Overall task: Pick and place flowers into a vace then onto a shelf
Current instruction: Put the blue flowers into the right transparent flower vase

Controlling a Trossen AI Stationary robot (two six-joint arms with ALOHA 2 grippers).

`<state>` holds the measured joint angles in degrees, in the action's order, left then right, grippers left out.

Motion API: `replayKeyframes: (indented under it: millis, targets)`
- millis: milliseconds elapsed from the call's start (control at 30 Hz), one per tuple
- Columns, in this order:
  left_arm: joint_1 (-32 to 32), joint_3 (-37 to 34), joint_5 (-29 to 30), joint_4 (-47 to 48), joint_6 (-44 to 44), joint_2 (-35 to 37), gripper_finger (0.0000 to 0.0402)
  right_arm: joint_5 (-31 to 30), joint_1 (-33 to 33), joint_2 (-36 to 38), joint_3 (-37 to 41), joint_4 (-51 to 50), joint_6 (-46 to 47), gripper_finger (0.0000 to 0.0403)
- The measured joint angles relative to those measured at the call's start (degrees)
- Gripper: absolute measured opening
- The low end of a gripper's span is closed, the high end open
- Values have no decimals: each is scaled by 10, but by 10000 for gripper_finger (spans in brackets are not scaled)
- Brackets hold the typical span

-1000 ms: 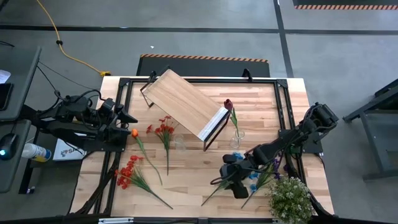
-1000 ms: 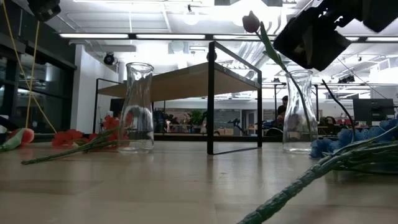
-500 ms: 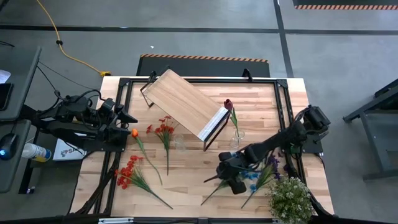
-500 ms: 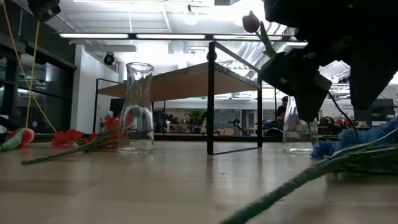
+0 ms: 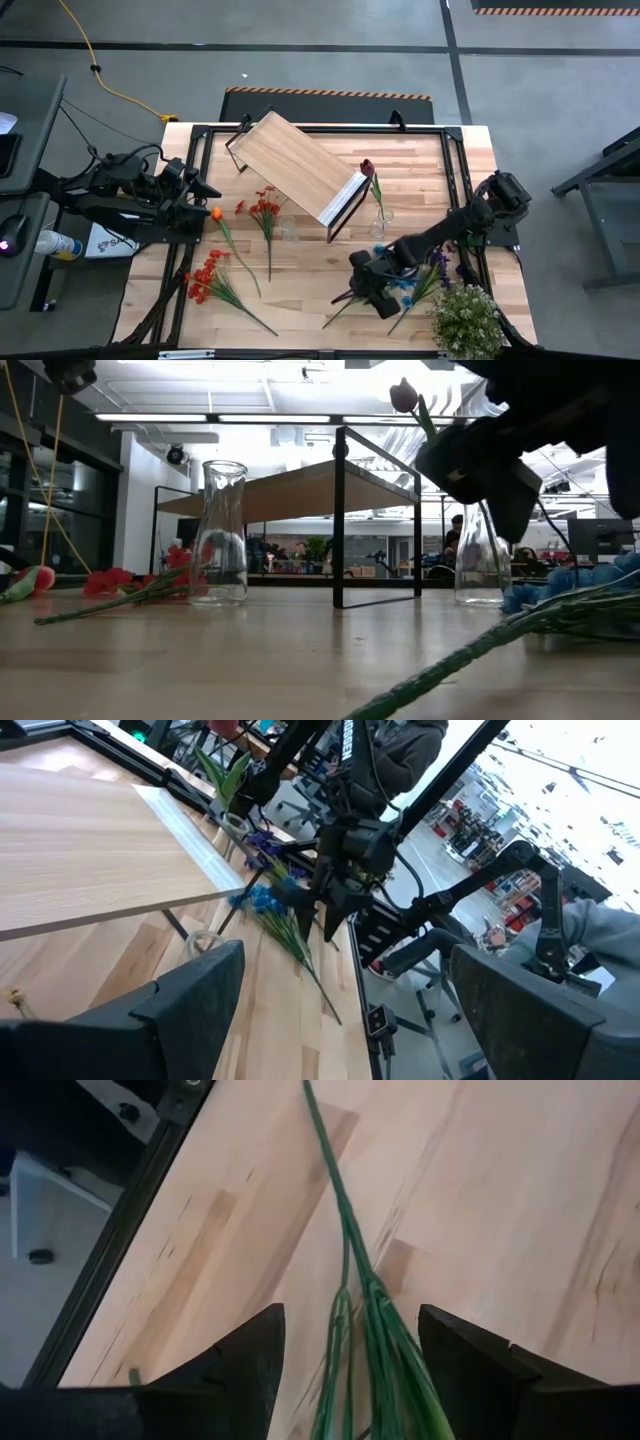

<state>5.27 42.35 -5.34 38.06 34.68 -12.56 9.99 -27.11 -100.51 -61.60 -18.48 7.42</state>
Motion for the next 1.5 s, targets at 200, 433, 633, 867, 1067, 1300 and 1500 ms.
replayKeyframes:
  millis: [200,433,633,867,1067,1300,1500]
  targets:
    - [0,0,0,11,0,0,386,12,1,0,0,0,3,220]
    - [0,0,0,12,1,0,386,32,1,-32,0,2,14,220]
    - [0,0,0,12,1,0,386,-4,1,-57,0,5,15,220]
    - [0,0,0,12,1,0,386,-12,1,-61,0,12,47,220]
    - [0,0,0,12,1,0,386,-52,1,-61,-4,11,56,220]
    - [0,0,0,12,1,0,386,-82,1,-61,-42,-18,41,220]
    - [0,0,0,12,1,0,385,-85,1,-61,-48,-34,41,220]
